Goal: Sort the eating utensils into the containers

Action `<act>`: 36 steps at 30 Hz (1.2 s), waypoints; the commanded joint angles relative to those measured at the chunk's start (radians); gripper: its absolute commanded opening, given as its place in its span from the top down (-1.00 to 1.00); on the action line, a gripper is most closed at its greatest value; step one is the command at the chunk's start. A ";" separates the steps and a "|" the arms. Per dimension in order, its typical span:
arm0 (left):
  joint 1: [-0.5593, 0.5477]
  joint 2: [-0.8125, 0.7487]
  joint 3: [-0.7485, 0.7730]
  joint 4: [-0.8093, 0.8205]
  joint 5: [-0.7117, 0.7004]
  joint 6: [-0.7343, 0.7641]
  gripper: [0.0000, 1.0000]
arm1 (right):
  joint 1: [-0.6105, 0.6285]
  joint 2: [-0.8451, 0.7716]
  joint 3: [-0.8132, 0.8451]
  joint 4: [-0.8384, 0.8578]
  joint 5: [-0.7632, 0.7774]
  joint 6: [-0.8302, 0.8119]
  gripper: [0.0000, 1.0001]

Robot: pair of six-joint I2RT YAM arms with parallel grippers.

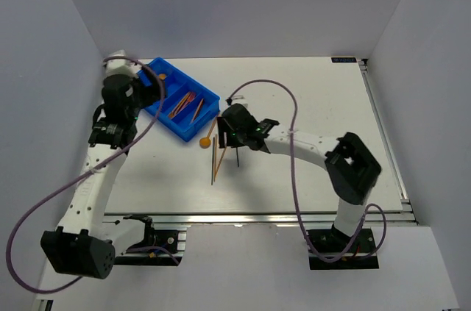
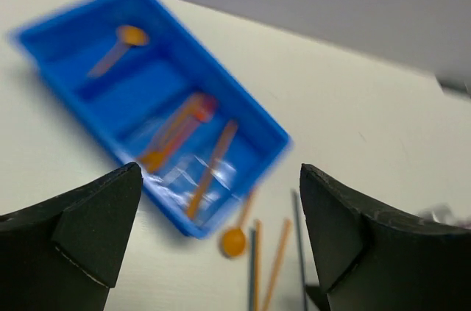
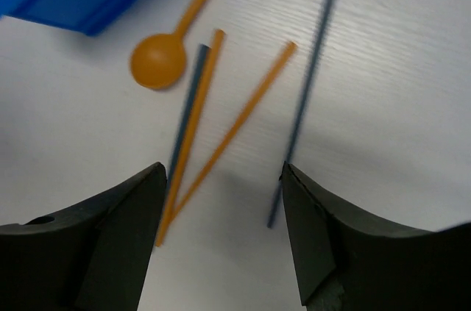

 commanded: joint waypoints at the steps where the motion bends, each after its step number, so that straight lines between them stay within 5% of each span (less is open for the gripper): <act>1: -0.195 0.075 -0.009 -0.056 0.101 0.077 -0.93 | -0.049 -0.234 -0.160 0.030 0.047 0.091 -0.40; 6: -0.394 0.217 0.026 -0.050 0.021 0.066 -0.71 | -0.187 -0.612 -0.429 0.012 0.011 0.044 -0.41; 12: -0.513 0.529 0.143 -0.092 -0.097 0.091 -0.32 | -0.290 -0.841 -0.483 -0.125 0.016 -0.057 -0.42; 36: -0.513 0.758 0.042 0.144 -0.317 0.145 -0.16 | -0.306 -0.945 -0.572 -0.146 -0.036 -0.119 -0.44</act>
